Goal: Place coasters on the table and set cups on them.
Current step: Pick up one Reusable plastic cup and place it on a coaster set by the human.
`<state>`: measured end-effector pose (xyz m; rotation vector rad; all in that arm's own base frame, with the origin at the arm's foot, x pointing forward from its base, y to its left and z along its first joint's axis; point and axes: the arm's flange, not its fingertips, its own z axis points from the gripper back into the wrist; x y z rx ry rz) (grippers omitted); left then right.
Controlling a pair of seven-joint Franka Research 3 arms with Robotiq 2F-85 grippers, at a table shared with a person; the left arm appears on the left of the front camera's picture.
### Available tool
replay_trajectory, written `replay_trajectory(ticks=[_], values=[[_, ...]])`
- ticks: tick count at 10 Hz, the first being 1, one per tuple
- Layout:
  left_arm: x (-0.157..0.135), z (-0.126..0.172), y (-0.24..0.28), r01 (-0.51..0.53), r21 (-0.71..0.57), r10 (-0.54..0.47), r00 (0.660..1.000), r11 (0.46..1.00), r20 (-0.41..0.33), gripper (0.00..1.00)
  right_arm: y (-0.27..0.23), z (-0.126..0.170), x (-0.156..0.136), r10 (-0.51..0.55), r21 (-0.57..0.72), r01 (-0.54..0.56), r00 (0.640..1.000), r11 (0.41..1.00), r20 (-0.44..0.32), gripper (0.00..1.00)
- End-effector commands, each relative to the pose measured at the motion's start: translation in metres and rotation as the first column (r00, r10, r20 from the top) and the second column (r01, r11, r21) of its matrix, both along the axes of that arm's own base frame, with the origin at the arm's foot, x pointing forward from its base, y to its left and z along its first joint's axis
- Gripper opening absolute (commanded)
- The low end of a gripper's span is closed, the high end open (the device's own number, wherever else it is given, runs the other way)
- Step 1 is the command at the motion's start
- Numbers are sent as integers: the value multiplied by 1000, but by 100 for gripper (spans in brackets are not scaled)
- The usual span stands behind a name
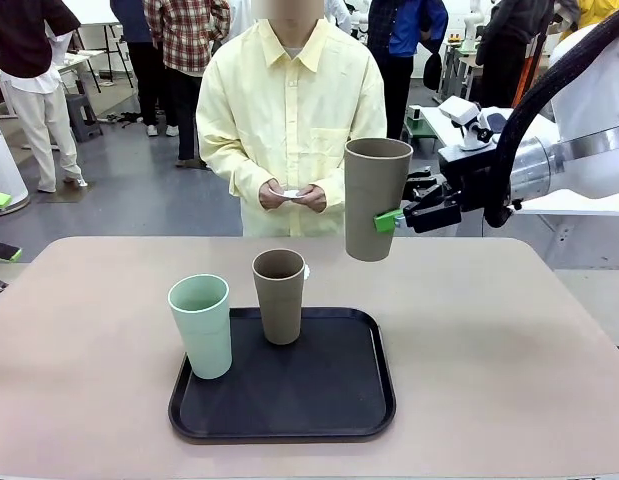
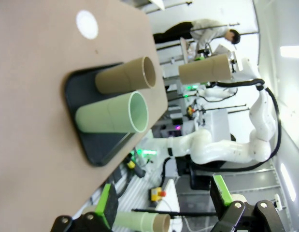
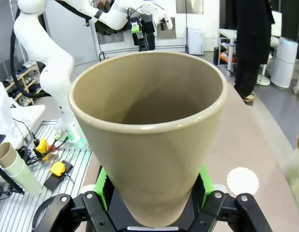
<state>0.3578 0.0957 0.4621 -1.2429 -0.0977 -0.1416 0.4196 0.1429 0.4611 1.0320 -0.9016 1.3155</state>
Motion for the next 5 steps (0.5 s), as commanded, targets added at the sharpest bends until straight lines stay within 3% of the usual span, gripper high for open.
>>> replay_trajectory(ticks=[1,2,3,5], values=[[0,1,1,3,-8,-3,1000,1000,12,100,-3,-8,1,10,12,-10,1000,1000,2,25],[0,1,1,3,-8,-3,1000,1000,12,100,-3,-8,1,10,12,-10,1000,1000,2,25],[0,1,1,3,-8,-3,1000,1000,12,100,-1,-2,0,0,1,0,1000,1000,-2,81],[0,1,1,3,-8,-3,1000,1000,12,100,16,15,37,5,15,-6,1000,1000,24,81]])
